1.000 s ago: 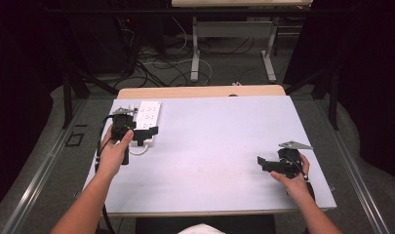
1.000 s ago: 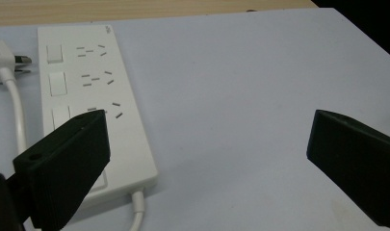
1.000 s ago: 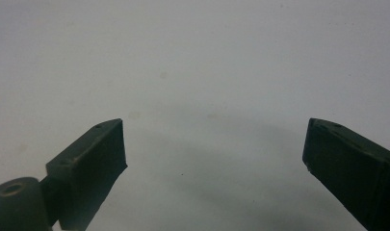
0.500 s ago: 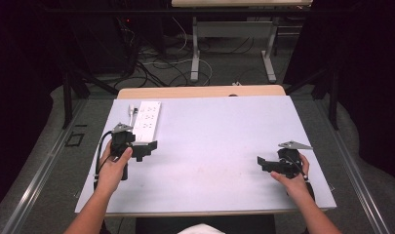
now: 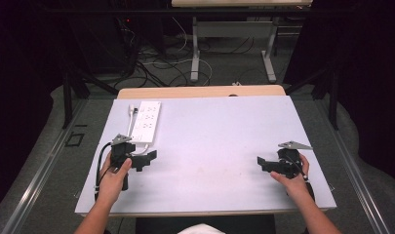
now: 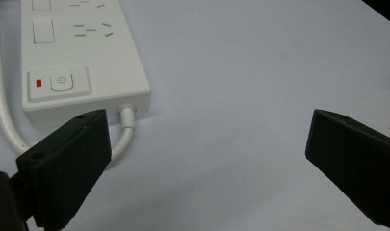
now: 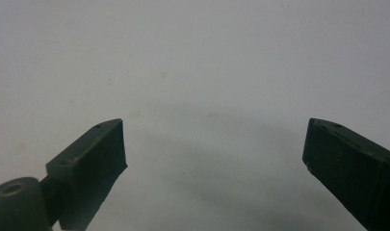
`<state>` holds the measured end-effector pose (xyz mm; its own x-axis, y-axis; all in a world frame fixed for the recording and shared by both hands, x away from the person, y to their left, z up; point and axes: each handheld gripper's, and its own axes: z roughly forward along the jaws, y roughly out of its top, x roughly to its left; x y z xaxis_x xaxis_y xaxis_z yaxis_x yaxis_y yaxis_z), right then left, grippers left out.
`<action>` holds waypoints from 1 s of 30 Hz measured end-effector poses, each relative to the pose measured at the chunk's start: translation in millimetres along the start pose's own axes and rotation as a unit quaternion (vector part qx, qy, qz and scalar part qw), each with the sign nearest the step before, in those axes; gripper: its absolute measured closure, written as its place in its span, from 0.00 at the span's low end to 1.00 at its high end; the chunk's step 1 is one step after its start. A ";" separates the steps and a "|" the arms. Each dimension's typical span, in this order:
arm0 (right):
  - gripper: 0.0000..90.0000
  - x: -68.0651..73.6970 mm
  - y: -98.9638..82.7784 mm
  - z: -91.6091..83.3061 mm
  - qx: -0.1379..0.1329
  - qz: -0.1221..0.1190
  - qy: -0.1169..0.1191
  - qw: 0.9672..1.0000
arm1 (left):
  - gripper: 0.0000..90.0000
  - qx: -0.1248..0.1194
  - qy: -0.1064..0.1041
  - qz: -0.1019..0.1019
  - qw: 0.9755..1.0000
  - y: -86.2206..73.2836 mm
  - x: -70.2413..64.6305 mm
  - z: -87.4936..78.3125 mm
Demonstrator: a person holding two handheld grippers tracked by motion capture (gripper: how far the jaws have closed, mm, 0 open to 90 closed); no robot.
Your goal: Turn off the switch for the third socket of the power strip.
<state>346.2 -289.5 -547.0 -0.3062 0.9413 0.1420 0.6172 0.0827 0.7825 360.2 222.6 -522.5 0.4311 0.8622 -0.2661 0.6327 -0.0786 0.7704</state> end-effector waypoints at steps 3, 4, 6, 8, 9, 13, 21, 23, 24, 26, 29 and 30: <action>0.08 -0.5 0.0 -0.1 0.000 -0.001 -0.001 1.000 | 0.03 -0.002 0.001 -0.003 1.000 -4.9 1.8 0.5; 0.08 -0.6 0.0 -0.1 0.000 -0.001 -0.001 1.000 | 0.03 -0.001 0.003 -0.003 1.000 -6.4 2.6 0.6; 0.08 -0.5 -0.1 0.0 0.000 -0.001 -0.001 1.000 | 0.03 0.002 0.008 0.003 1.000 -9.3 5.0 1.2; 0.08 -0.2 -0.1 0.0 0.000 -0.001 0.000 1.000 | 0.03 0.004 0.009 -0.001 1.000 -11.4 7.0 2.1; 0.08 -0.1 -0.2 0.1 0.000 -0.001 -0.001 1.000 | 0.03 0.002 0.010 -0.005 1.000 -12.5 7.6 2.6; 0.08 -0.6 0.0 0.4 -0.002 -0.002 -0.002 1.000 | 0.03 0.001 0.018 -0.002 1.000 -15.4 11.1 3.2; 0.08 -1.3 0.0 0.7 -0.002 -0.002 -0.004 1.000 | 0.03 0.005 0.022 -0.007 1.000 -22.2 16.0 6.5; 0.08 -1.2 0.0 0.9 -0.001 -0.001 -0.005 1.000 | 0.03 0.010 0.023 -0.003 1.000 -23.4 16.7 7.7; 0.08 -1.2 0.0 1.0 -0.001 -0.002 -0.005 1.000 | 0.03 0.010 0.023 -0.005 1.000 -24.3 16.5 8.3; 0.08 -1.1 0.0 1.2 -0.001 -0.002 -0.005 1.000 | 0.03 0.011 0.023 -0.002 1.000 -25.3 16.6 9.5; 0.08 -1.2 0.0 1.6 -0.001 -0.002 -0.005 1.000 | 0.03 0.016 0.025 0.001 1.000 -26.7 17.2 11.1; 0.08 -1.6 -0.1 1.6 0.000 -0.004 -0.005 1.000 | 0.03 0.016 0.023 0.001 1.000 -27.2 17.2 11.8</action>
<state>347.7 -290.5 -548.3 -0.3031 0.9441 0.1299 0.6149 0.0897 0.7835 358.1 233.6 -554.9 0.4028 0.8843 -0.2361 0.6519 -0.0961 0.7522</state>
